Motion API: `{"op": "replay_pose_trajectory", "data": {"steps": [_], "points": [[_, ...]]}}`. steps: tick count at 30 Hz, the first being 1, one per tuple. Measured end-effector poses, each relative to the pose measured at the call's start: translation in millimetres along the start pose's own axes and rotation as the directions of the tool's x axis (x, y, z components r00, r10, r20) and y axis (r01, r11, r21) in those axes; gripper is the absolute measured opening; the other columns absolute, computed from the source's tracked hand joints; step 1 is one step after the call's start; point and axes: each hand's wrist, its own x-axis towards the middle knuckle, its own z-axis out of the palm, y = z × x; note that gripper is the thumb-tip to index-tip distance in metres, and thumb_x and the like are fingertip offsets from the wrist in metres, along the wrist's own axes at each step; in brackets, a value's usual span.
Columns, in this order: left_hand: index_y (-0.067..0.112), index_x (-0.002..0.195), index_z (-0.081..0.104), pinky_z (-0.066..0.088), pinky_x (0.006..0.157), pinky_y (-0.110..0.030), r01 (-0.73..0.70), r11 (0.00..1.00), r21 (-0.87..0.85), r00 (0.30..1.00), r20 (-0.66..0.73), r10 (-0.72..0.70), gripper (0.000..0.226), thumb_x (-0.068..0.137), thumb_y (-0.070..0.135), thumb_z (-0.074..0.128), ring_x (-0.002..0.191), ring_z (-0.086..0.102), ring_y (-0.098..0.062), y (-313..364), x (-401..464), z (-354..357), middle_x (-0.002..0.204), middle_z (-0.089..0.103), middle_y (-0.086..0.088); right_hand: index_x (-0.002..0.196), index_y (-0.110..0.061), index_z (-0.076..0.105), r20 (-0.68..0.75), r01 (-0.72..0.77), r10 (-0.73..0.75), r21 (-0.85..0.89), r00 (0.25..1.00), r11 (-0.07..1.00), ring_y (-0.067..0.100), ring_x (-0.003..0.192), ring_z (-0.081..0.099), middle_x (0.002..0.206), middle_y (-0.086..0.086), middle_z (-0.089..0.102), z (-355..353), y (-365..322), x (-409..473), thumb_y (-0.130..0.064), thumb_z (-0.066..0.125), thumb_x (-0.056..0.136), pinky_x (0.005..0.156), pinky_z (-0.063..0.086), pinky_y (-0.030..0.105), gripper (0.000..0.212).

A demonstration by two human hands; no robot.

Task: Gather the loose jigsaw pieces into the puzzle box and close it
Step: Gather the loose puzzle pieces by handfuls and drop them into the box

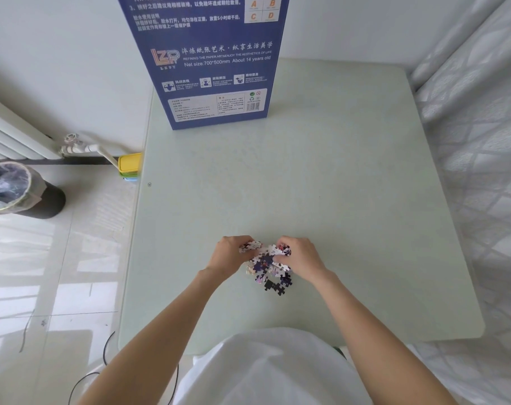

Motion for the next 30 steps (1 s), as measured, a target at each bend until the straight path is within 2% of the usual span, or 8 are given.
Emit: {"op": "replay_pose_trajectory", "data": {"steps": [3,7,11,15,17,20,25,30], "points": [[0.014,0.089,0.070,0.038,0.060,-0.023,0.000,1.000,-0.028,1.000,0.000,0.000,0.016,0.082,0.029,0.069,0.073,0.058,-0.022,0,0,-4,0.078,0.069,-0.002,0.108,-0.012,0.065,-0.037,0.001,0.001,0.041,0.999,0.999,0.023,0.097,0.058,0.108,0.004,0.067,-4,0,-1,-0.026,0.069,0.082,0.075,0.036,0.025,0.030],[0.018,0.087,0.071,0.041,0.060,-0.017,-0.027,0.997,-0.068,0.999,-0.030,0.025,0.011,0.081,0.028,0.071,0.070,0.060,-0.015,5,-2,-15,0.075,0.069,0.004,0.108,-0.012,0.064,-0.074,0.015,-0.010,0.069,0.997,0.998,0.018,0.088,0.056,0.107,0.004,0.067,-20,-5,-7,-0.028,0.068,0.083,0.073,0.034,0.023,0.030],[0.020,0.089,0.072,0.051,0.071,-0.028,-0.070,0.989,-0.133,0.996,-0.058,0.063,0.011,0.081,0.027,0.071,0.073,0.066,-0.007,22,-4,-38,0.076,0.072,0.008,0.106,-0.013,0.065,-0.082,0.080,-0.072,0.105,0.994,0.991,0.013,0.084,0.056,0.105,-0.002,0.066,-55,-26,-19,-0.029,0.069,0.083,0.071,0.035,0.022,0.029],[0.020,0.090,0.073,0.050,0.071,-0.023,-0.173,0.978,-0.119,0.982,-0.099,0.162,0.012,0.081,0.027,0.072,0.072,0.066,-0.004,57,0,-84,0.077,0.071,0.011,0.100,-0.015,0.068,-0.136,0.212,-0.191,0.156,0.972,0.965,-0.005,0.064,0.055,0.085,-0.011,0.065,-119,-67,-23,-0.030,0.072,0.080,0.060,0.036,0.008,0.025],[0.019,0.090,0.073,0.050,0.072,-0.023,-0.226,0.970,-0.092,0.969,-0.119,0.215,0.013,0.079,0.026,0.073,0.071,0.066,-0.006,76,6,-113,0.079,0.072,0.009,0.094,-0.014,0.069,-0.177,0.285,-0.256,0.170,0.950,0.943,-0.004,0.053,0.050,0.079,-0.007,0.064,-155,-90,-19,-0.026,0.074,0.078,0.055,0.035,0.007,0.021],[0.018,0.090,0.072,0.051,0.073,-0.021,-0.311,0.949,-0.041,0.937,-0.181,0.299,0.011,0.079,0.020,0.073,0.068,0.066,-0.004,110,19,-164,0.079,0.072,0.006,0.091,-0.019,0.069,-0.242,0.413,-0.373,0.142,0.896,0.900,0.001,0.055,0.051,0.082,-0.004,0.066,-216,-133,1,-0.029,0.076,0.074,0.056,0.037,0.005,0.021],[0.021,0.092,0.072,0.046,0.070,-0.012,-0.440,0.895,0.072,0.820,-0.373,0.434,0.011,0.081,0.023,0.071,0.077,0.064,-0.001,171,42,-253,0.084,0.071,0.011,0.099,-0.018,0.070,-0.362,0.596,-0.576,-0.066,0.733,0.800,-0.015,0.071,0.053,0.088,-0.014,0.062,-314,-210,51,-0.032,0.075,0.076,0.069,0.035,0.002,0.028],[0.024,0.091,0.071,0.048,0.069,-0.016,-0.522,0.837,0.166,0.663,-0.539,0.520,0.009,0.083,0.026,0.069,0.076,0.065,-0.001,223,60,-325,0.084,0.070,0.012,0.100,-0.015,0.069,-0.481,0.655,-0.669,-0.230,0.566,0.720,0.006,0.079,0.053,0.091,-0.011,0.061,-371,-269,114,-0.028,0.074,0.078,0.069,0.032,0.004,0.026]]}}
